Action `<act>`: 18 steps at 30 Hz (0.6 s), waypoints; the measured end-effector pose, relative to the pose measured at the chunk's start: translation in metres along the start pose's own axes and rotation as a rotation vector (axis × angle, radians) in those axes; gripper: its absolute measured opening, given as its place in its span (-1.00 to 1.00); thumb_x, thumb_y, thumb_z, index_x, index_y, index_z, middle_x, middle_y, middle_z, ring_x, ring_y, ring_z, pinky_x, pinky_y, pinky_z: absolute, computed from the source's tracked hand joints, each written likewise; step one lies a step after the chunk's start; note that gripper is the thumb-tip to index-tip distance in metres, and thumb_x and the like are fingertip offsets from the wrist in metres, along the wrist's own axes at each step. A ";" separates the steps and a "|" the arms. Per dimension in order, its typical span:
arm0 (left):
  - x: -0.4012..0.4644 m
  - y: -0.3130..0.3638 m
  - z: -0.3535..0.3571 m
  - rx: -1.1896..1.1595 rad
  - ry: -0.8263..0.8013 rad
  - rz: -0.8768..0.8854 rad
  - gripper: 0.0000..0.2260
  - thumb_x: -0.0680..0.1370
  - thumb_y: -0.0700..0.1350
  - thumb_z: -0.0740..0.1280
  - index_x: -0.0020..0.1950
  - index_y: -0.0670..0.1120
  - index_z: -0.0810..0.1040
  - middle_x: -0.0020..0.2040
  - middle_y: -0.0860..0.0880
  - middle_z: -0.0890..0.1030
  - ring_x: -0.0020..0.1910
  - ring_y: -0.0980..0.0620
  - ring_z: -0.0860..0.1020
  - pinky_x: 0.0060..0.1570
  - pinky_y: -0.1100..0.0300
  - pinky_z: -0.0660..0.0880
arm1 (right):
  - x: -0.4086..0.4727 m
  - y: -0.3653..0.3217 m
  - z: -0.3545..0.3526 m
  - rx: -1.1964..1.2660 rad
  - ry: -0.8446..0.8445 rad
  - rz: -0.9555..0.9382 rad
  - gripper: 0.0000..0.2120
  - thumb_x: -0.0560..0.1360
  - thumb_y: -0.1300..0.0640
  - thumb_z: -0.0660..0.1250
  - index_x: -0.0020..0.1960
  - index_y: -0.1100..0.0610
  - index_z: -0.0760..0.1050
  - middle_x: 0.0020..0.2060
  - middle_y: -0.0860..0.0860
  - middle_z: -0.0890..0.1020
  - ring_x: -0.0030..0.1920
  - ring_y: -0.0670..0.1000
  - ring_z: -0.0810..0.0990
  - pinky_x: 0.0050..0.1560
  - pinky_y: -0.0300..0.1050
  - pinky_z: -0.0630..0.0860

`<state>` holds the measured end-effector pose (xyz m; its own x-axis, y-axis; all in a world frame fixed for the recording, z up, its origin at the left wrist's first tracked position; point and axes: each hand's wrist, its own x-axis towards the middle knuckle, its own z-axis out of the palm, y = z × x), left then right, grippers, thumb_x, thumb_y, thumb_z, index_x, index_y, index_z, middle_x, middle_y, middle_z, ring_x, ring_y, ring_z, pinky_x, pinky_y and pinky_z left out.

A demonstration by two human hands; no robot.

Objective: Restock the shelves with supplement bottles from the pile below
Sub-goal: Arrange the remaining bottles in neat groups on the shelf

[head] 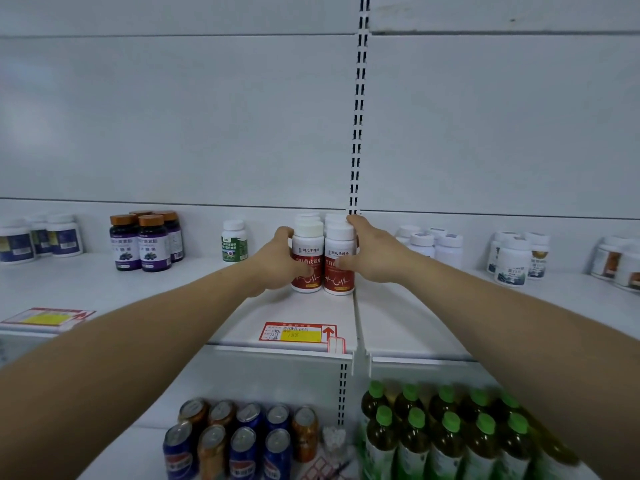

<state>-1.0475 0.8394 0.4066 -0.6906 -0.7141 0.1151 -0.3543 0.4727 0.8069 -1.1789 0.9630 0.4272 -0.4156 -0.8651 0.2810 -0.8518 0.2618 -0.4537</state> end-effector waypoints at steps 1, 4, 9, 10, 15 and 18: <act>-0.001 0.000 0.000 0.002 -0.008 0.004 -0.33 0.47 -0.27 0.40 0.46 0.00 0.12 0.11 -0.03 0.45 0.11 -0.08 0.50 0.21 -0.09 0.47 | 0.000 0.001 0.001 0.001 0.000 0.001 -0.27 0.53 0.05 0.35 0.53 0.04 -0.01 0.32 0.13 0.44 0.19 0.11 0.47 0.00 -0.14 0.38; -0.003 0.001 0.000 0.012 -0.005 0.016 -0.33 0.47 -0.28 0.38 0.47 0.00 0.13 0.14 -0.05 0.47 0.10 -0.08 0.51 0.21 -0.09 0.48 | 0.002 0.002 0.001 -0.006 0.000 0.000 -0.27 0.53 0.05 0.34 0.53 0.04 -0.03 0.32 0.13 0.44 0.20 0.11 0.47 0.01 -0.13 0.38; -0.008 0.005 0.001 0.042 -0.018 0.020 -0.30 0.48 -0.23 0.39 0.50 0.00 0.08 0.32 -0.09 0.44 0.10 -0.03 0.46 0.24 -0.03 0.45 | 0.002 0.002 -0.003 -0.008 -0.006 -0.014 -0.25 0.51 0.02 0.36 0.54 0.04 -0.01 0.36 0.11 0.41 0.24 0.11 0.46 0.04 -0.14 0.37; -0.010 0.007 0.000 0.050 -0.017 0.021 -0.28 0.48 -0.22 0.40 0.50 0.01 0.06 0.34 -0.09 0.42 0.12 -0.03 0.46 0.23 -0.01 0.43 | 0.002 0.002 -0.005 -0.018 -0.005 -0.023 -0.24 0.50 0.01 0.37 0.54 0.04 0.00 0.38 0.10 0.40 0.26 0.10 0.45 0.07 -0.14 0.37; -0.015 0.029 -0.016 0.279 0.079 0.112 -0.21 0.47 -0.05 0.43 0.54 0.02 -0.01 0.51 -0.07 0.17 0.42 -0.12 0.29 0.25 0.05 0.34 | 0.011 0.011 -0.037 -0.099 0.011 -0.016 -0.25 0.48 -0.11 0.36 0.54 0.01 0.08 0.44 0.06 0.32 0.38 0.09 0.35 0.26 -0.10 0.31; -0.020 0.055 -0.018 0.458 0.093 0.228 -0.23 0.47 0.04 0.41 0.54 0.02 0.03 0.54 -0.02 0.10 0.45 -0.07 0.23 0.30 0.09 0.29 | 0.013 0.026 -0.065 -0.221 0.019 0.023 -0.30 0.50 -0.17 0.31 0.53 0.01 0.12 0.47 0.05 0.29 0.43 0.10 0.28 0.35 -0.05 0.25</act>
<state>-1.0411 0.8703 0.4589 -0.7307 -0.5998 0.3260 -0.4555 0.7841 0.4216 -1.2266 0.9861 0.4738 -0.4395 -0.8501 0.2900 -0.8905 0.3703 -0.2643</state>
